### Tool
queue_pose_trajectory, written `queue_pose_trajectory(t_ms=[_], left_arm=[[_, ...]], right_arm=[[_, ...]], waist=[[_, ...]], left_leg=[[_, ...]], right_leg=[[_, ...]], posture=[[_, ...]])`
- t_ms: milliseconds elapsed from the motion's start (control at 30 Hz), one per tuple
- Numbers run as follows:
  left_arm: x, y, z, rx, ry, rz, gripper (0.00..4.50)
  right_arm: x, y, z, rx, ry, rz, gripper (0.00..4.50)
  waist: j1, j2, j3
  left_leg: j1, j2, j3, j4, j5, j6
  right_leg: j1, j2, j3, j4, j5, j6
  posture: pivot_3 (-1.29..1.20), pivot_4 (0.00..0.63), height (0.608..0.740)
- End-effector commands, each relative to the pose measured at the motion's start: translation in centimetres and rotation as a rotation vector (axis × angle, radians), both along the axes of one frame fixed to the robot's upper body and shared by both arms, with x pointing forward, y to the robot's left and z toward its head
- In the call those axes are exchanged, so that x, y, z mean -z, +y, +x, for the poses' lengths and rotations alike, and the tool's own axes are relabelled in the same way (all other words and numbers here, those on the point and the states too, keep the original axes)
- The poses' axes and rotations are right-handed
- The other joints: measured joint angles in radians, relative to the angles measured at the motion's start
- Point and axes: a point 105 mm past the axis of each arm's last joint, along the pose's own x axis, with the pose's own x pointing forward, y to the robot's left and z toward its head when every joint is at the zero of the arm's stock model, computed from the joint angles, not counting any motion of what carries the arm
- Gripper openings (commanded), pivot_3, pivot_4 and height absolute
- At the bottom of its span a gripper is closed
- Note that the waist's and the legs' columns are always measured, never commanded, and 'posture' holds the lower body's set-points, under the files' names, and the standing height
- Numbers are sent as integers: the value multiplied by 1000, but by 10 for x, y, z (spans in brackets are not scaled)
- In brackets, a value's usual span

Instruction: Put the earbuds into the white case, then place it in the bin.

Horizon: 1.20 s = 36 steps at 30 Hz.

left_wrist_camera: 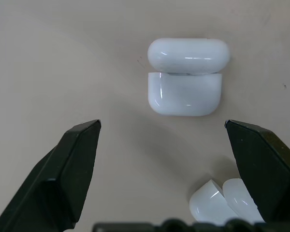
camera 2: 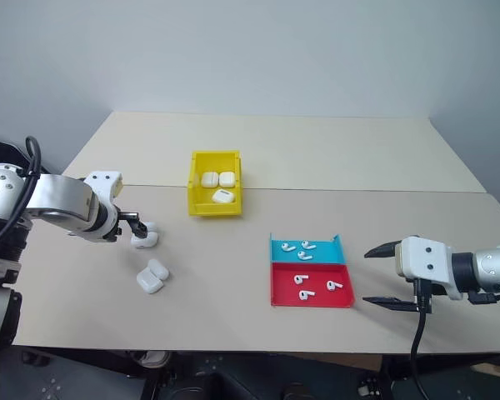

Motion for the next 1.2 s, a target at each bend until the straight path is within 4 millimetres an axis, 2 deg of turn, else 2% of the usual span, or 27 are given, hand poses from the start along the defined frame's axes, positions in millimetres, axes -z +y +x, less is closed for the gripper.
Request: queue_pose_trajectory(t_ms=[33,167,400,633,800,1200], left_arm=[[-7,-2,8,-18,-23,6,4500],[1,-10,10,3,14,-35,4500],[3,-18,20,26,25,-21,4500],[4,-10,24,11,30,31,4500],[5,-12,28,19,34,18,4500],[20,-10,31,23,73,23,4500]], right_arm=[[-15,-2,1,9,-53,-21,4456],[-16,-3,2,17,-58,-24,4456],[-15,-3,4,26,-64,-28,4456],[-14,-4,2,45,-69,-25,4456],[-12,-5,1,58,-68,-30,4456],[-9,-7,1,77,-77,-40,4456]], waist=[[0,0,0],[0,0,0],[0,0,0],[-2,0,0],[0,-1,0],[-1,-1,0]], left_leg=[[0,0,0,0,0,0],[0,0,0,0,0,0],[-2,-1,-1,0,0,0],[-2,-1,-1,0,0,-1],[-4,-2,-1,0,0,-1],[-4,-2,-1,0,0,-1]], right_leg=[[0,0,0,0,0,0],[0,0,0,0,0,0],[-1,0,-1,-1,0,0],[-1,0,-1,-1,0,0],[-2,-1,-2,-1,0,0],[-2,-1,-3,-1,0,1]], posture=[[0,150,740],[0,150,740],[0,150,740],[0,150,740],[0,150,740],[0,150,740]])
